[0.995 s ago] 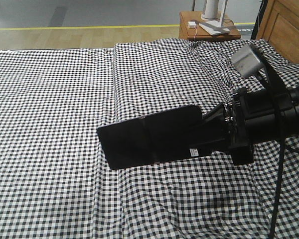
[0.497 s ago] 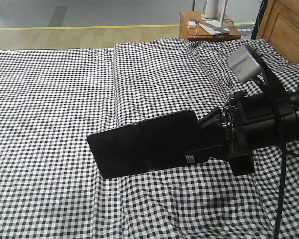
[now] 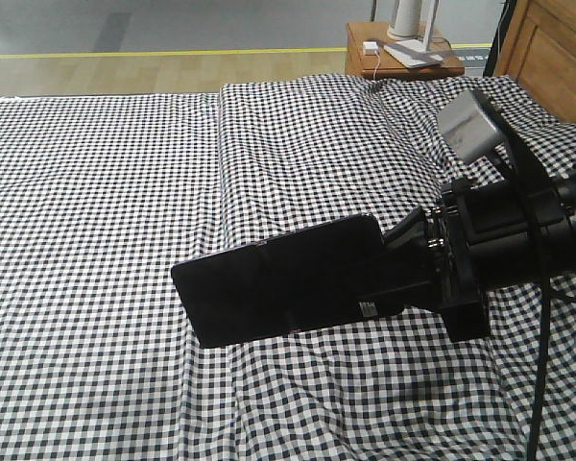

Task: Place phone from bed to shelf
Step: 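Lift the phone with the right gripper up off the bed, then drive away from the bed holding the phone in the right gripper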

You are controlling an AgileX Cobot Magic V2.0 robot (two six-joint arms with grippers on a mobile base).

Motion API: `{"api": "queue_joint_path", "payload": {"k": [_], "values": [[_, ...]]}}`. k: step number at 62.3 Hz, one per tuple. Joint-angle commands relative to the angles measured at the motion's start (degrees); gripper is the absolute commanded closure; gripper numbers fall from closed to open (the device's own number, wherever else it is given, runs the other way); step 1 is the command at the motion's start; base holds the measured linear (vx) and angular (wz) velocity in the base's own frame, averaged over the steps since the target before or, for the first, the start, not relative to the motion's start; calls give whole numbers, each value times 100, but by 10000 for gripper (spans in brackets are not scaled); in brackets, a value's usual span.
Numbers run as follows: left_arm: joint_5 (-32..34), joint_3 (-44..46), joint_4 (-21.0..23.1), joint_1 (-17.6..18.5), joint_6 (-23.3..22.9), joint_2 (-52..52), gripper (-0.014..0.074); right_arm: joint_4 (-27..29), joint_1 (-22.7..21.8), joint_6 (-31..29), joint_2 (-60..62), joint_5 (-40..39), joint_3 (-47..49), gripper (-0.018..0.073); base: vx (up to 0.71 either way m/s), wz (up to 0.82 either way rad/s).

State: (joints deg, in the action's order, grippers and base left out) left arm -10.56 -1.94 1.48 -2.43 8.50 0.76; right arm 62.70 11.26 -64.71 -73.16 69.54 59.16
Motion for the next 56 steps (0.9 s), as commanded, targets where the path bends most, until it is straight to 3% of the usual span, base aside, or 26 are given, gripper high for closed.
{"api": "queue_joint_path", "payload": {"k": [1, 33, 56], "values": [[415, 122, 52, 20, -33, 77, 595, 457, -3, 7, 163, 421, 160, 562, 0, 0], [415, 122, 52, 20, -33, 77, 595, 457, -3, 1, 163, 421, 160, 562, -2, 6], [415, 122, 52, 20, -33, 77, 595, 457, -3, 1, 163, 421, 160, 562, -8, 31]]}}
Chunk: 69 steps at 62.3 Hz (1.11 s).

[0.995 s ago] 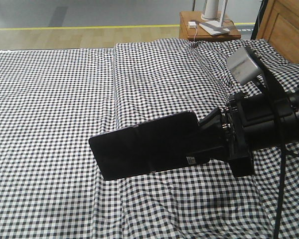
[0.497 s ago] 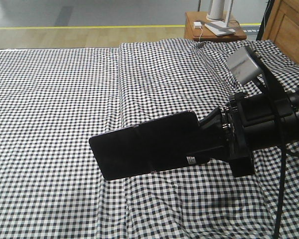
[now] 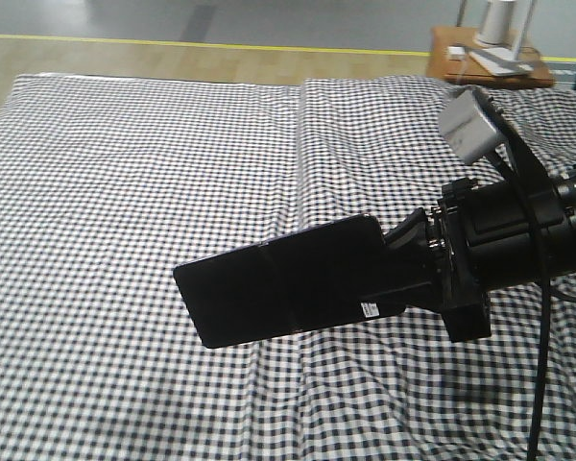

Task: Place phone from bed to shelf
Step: 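Drive away from the bed holding the phone in the right gripper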

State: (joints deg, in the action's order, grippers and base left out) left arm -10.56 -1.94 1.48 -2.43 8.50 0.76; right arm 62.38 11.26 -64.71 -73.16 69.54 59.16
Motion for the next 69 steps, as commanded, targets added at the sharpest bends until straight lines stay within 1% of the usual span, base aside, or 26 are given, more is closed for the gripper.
{"api": "queue_joint_path", "payload": {"k": [1, 40, 69], "values": [[415, 122, 52, 20, -33, 77, 595, 489, -3, 1, 163, 421, 160, 562, -11, 41], [415, 122, 52, 20, -33, 77, 595, 489, -3, 1, 163, 421, 160, 562, -11, 44], [415, 122, 52, 20, -33, 77, 595, 489, -3, 1, 163, 421, 160, 562, -15, 58]]}}
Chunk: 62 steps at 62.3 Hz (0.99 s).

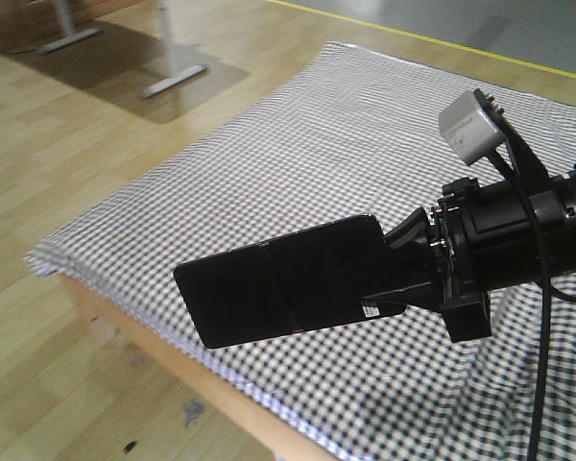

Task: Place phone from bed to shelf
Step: 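Drive away from the bed holding the phone in the right gripper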

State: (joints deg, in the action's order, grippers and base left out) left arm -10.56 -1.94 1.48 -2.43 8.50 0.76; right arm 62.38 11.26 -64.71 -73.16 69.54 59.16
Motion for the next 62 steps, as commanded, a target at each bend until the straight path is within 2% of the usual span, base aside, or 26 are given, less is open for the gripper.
{"api": "queue_joint_path", "payload": {"k": [1, 62], "values": [[415, 122, 52, 20, -33, 77, 595, 489, -3, 1, 163, 421, 160, 562, -17, 66], [415, 122, 52, 20, -33, 77, 595, 489, -3, 1, 163, 421, 160, 562, -17, 65]]}}
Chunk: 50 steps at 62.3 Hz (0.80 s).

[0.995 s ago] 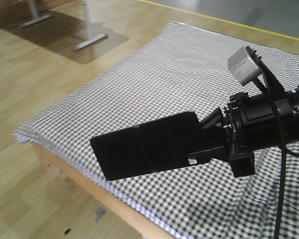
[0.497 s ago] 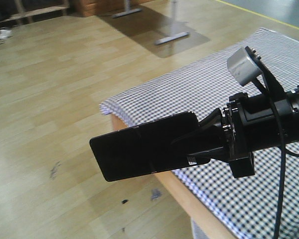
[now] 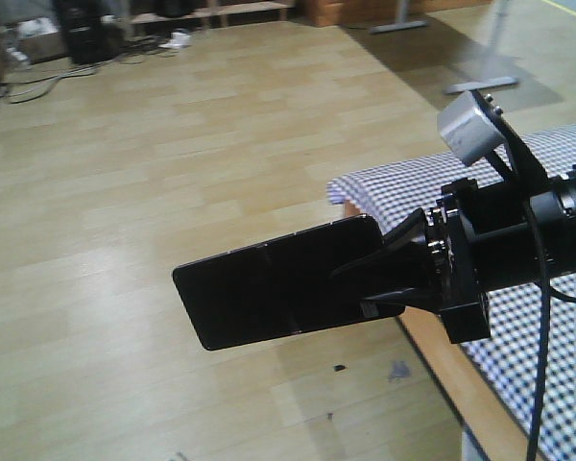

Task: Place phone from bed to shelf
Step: 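Drive away from the bed holding the phone in the right gripper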

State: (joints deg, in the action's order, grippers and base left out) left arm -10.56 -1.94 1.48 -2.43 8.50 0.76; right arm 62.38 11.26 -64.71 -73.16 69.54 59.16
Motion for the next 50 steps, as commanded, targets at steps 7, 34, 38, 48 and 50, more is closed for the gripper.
{"api": "queue_joint_path", "payload": {"k": [7, 34, 38, 48, 50], "values": [[415, 122, 52, 20, -33, 77, 595, 489, -3, 1, 163, 421, 160, 562, -16, 60], [415, 122, 52, 20, -33, 77, 595, 489, -3, 1, 163, 421, 160, 562, -13, 50], [415, 122, 52, 20, -33, 77, 595, 489, -3, 1, 163, 421, 160, 562, -9, 34], [415, 122, 52, 20, -33, 77, 595, 489, -3, 1, 163, 421, 160, 562, -6, 22], [415, 122, 52, 20, -33, 77, 595, 489, -3, 1, 163, 421, 160, 562, -3, 10]]}}
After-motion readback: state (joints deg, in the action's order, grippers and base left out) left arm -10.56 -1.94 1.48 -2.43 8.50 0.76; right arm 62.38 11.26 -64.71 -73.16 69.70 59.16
